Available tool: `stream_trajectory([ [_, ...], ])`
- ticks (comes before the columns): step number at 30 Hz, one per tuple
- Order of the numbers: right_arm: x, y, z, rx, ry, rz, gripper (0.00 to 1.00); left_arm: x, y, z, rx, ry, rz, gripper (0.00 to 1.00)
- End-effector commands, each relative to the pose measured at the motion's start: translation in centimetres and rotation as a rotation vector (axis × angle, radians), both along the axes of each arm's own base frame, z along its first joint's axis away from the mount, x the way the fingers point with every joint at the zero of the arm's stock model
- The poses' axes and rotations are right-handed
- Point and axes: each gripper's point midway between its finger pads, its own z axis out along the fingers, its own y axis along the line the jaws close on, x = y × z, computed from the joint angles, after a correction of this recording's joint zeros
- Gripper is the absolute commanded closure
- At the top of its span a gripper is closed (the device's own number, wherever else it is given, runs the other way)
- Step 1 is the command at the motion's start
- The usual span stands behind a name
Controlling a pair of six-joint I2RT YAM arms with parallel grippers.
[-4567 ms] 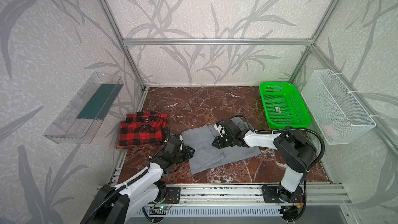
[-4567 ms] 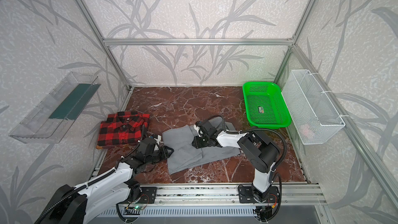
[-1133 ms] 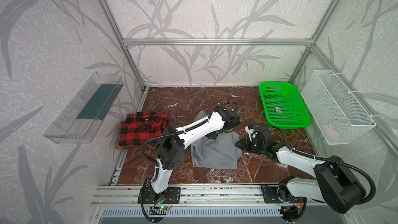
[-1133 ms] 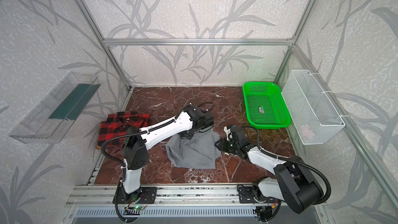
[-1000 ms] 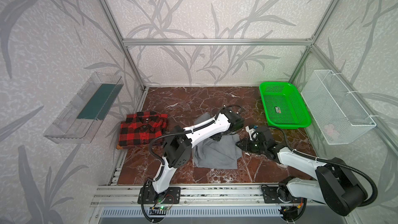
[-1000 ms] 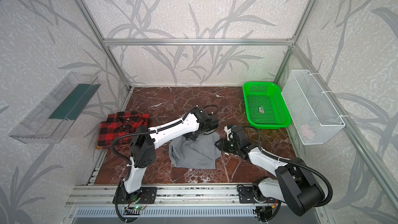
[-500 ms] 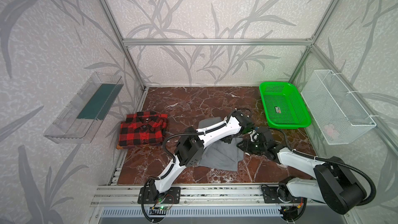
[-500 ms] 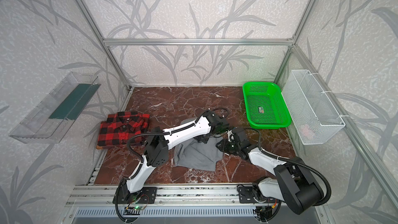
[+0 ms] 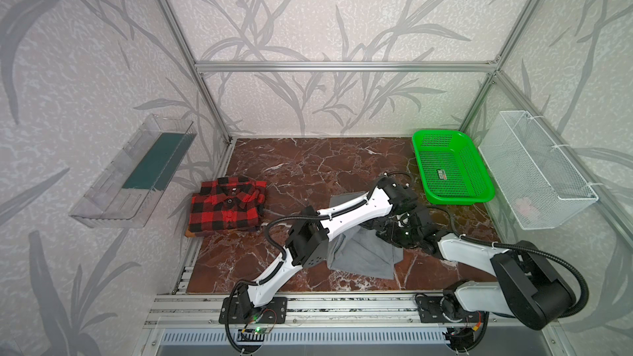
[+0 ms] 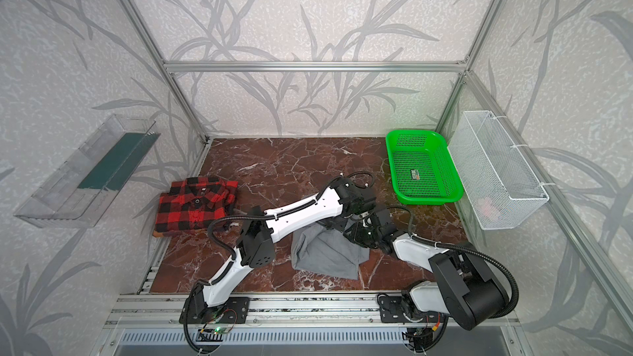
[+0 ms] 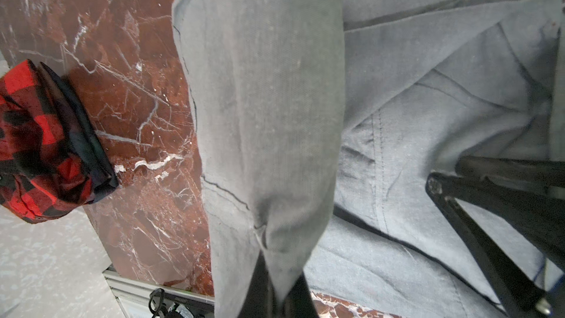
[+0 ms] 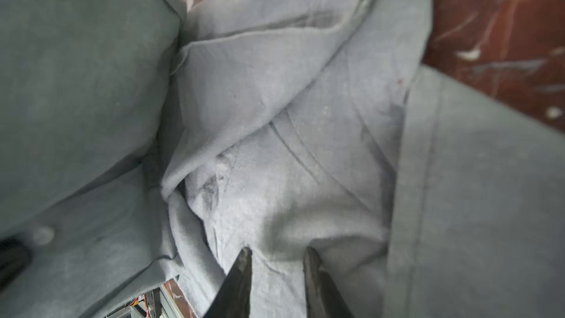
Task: Fold and stack the long sleeve shirts
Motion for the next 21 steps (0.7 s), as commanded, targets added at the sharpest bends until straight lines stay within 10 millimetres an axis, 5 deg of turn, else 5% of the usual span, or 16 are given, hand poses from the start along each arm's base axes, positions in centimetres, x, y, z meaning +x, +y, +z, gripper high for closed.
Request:
stream_trajectory([
  [1,0.1,-0.2,-0.4,-0.001,0.008,-0.015,0.69,-2.2,2.7,0.6,0.136,0.085,0.036,0.97],
  [10,-0.1,-1.3,-2.5,-0.072,0.050,-0.081,0.70,-1.1,4.0,1.5,0.164,0.034,0.045,0.97],
  [21,0.2,0.9,-4.0,-0.143,0.054,-0.129,0.72,1.8,7.7,3.6,0.191,-0.044,0.072,0.97],
])
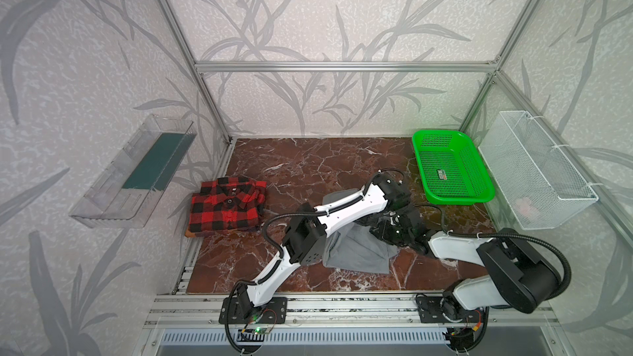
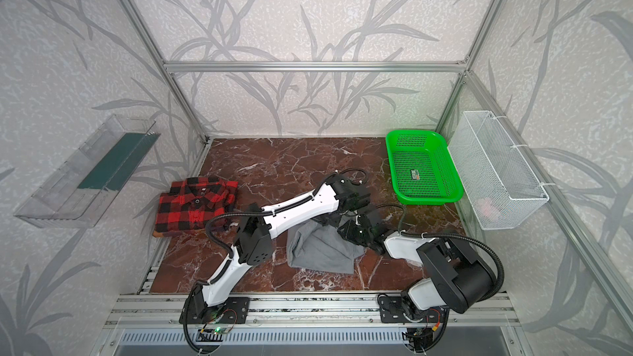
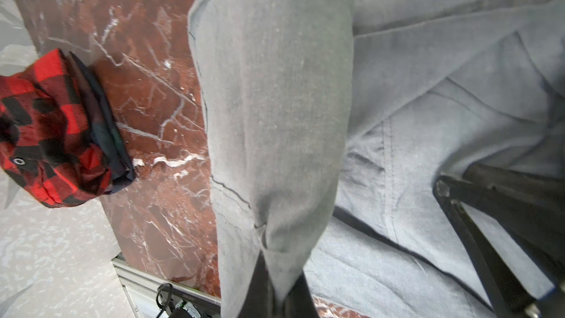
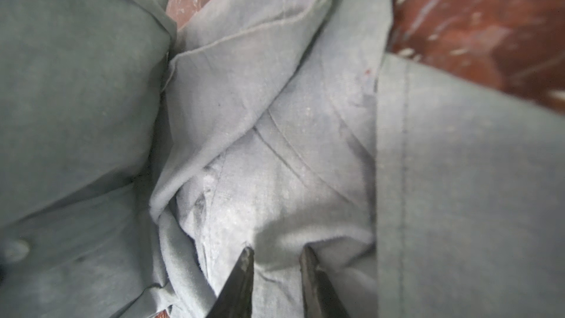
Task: Fold and stack the long sleeve shirts
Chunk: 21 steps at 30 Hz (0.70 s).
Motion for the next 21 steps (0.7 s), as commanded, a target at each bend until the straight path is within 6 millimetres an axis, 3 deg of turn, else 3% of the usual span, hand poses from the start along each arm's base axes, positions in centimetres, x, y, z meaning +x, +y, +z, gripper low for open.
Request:
stream_trajectory([
  [1,-1.3,-1.5,-3.3,-0.104,0.104,-0.083,0.72,-0.4,4.7,3.2,0.120,0.011,0.010,0.97],
  [6,-0.7,-0.8,-3.5,-0.105,0.094,-0.119,0.73,0.3,6.0,3.9,0.045,-0.001,0.033,0.97],
  [15,-0.2,5.2,-4.8,-0.036,0.102,-0.073,0.75,-0.3,6.1,4.0,-0.029,-0.002,0.050,0.98],
  [21,0.2,5.1,-3.5,-0.045,0.045,-0.095,0.75,-0.6,5.3,3.5,-0.085,0.011,0.067,0.98],
])
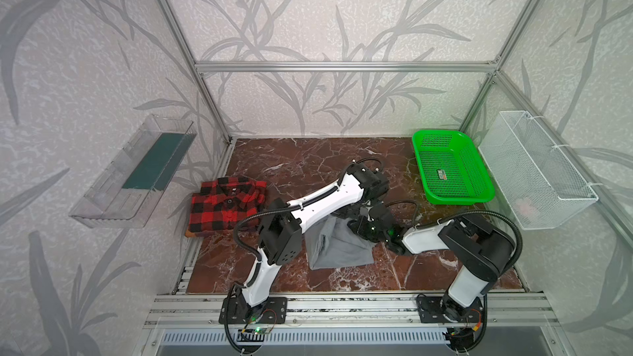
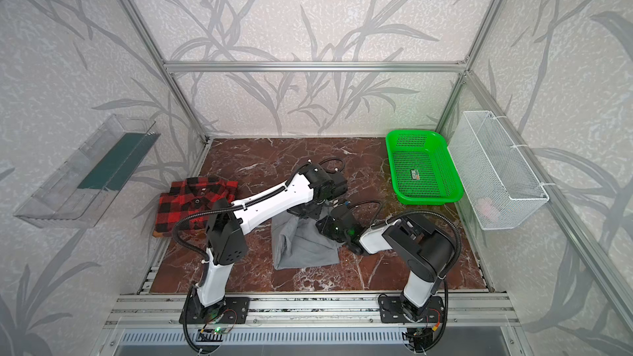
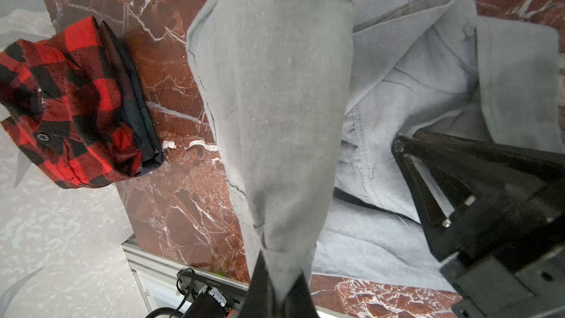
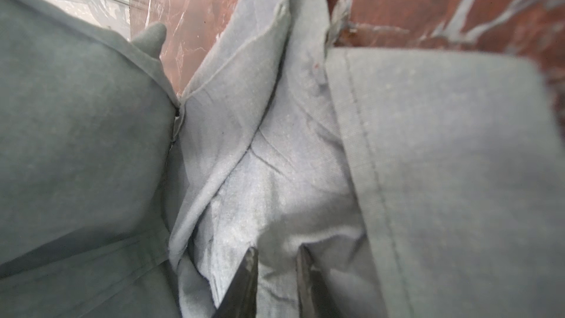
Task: Fold and stack the long sleeve shirts
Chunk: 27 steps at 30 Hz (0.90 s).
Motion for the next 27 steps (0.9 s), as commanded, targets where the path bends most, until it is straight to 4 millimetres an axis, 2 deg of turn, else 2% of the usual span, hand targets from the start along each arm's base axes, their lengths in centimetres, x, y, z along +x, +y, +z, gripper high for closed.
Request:
stream_trajectory([
  [1,-2.0,-3.0,-3.0,-0.145,0.083,-0.029,0.75,-0.5,-0.2,0.7,-0.047,-0.009,0.014,0.99],
  [4,-1.8,-3.1,-0.9,-0.132,0.019,-0.014,0.74,-0.7,-0.5,-0.1,-0.039,0.003,0.026,0.99],
  [11,-2.5,-5.2,2.7,-0.100,-0.055,-0.013,0.72,-0.7,-1.5,-1.1,-0.027,0.012,0.038,0.99],
  [16,-3.7,-9.0,3.1,-0.166,-0.082,-0.084,0.71,-0.8,-2.3,-1.4,-0.004,0.014,0.033,0.99],
  [19,-4.3,-10.3,3.1,-0.163,-0.093,-0.104,0.71,-0.9,-3.0,-1.9,-0.005,0.024,0.032,0.98],
  [27,-4.9,-9.5,2.6,-0.120,-0.081,-0.044,0.71,-1.3,-4.5,-3.0,-0.024,0.058,0.045,0.92],
])
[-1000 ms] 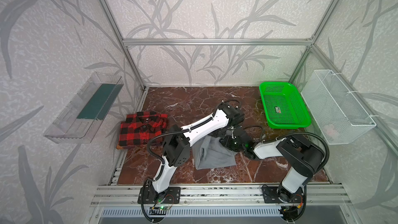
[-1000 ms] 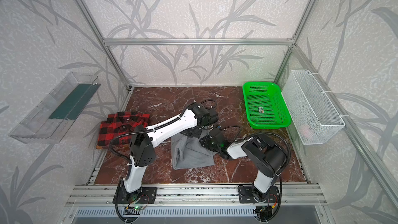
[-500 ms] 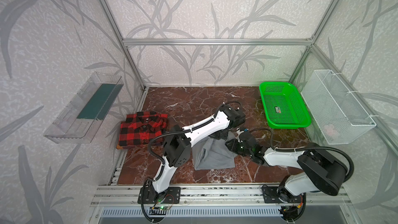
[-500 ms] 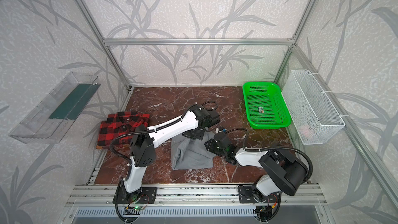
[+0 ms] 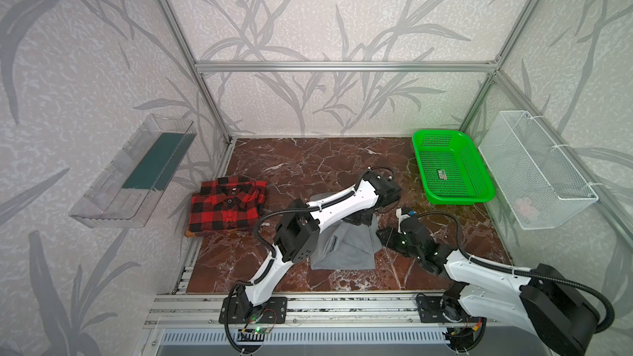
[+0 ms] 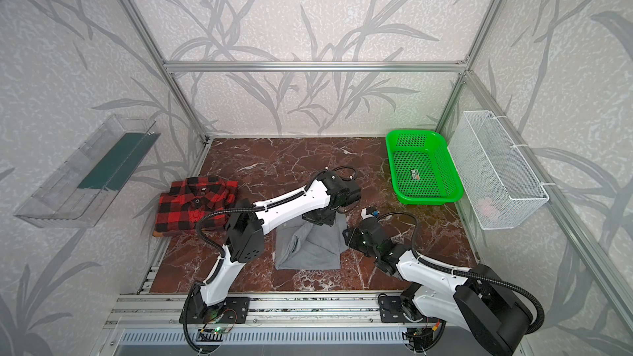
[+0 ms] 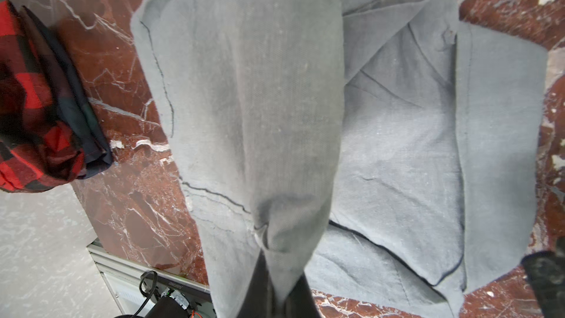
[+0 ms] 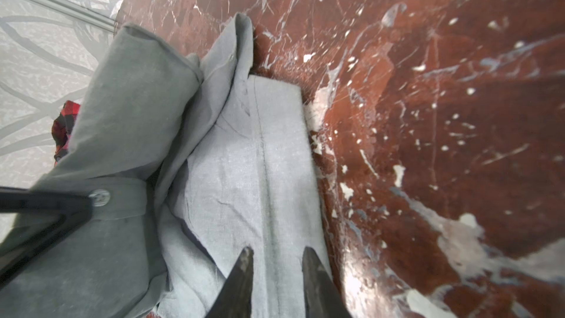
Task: Fold and stack the long sleeve shirts
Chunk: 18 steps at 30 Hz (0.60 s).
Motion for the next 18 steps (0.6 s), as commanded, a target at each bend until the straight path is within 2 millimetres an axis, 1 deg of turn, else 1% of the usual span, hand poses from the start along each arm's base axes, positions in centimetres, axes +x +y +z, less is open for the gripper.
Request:
stream_trajectory([
  [1,-0.2,0.4,-0.4,0.000,0.000,0.033,0.71,-0.5,-0.3,0.7,-0.008,0.012,0.030,0.92],
  [5,-0.2,0.7,-0.8,0.016,0.008,0.042,0.71,-0.9,-1.5,1.5,-0.065,0.004,0.038,0.89],
  [9,-0.2,0.6,-0.8,0.016,0.005,0.041,0.71,-1.6,-2.3,2.2,-0.105,0.000,0.028,0.81],
  [12,-0.2,0.5,-0.6,0.013,-0.007,0.037,0.71,-2.1,-2.4,2.1,-0.102,0.005,0.029,0.81],
  [13,-0.2,0.5,-0.5,0.013,-0.010,0.036,0.71,-2.2,-2.3,2.0,-0.101,0.010,0.035,0.77],
  [15,-0.2,0.4,-0.5,0.013,-0.011,0.036,0.71,-2.4,-2.4,2.2,-0.113,0.015,0.038,0.74],
  [18,-0.2,0.5,-0.5,0.014,-0.011,0.037,0.71,-2.2,-2.7,3.4,-0.154,-0.012,0.053,0.72],
])
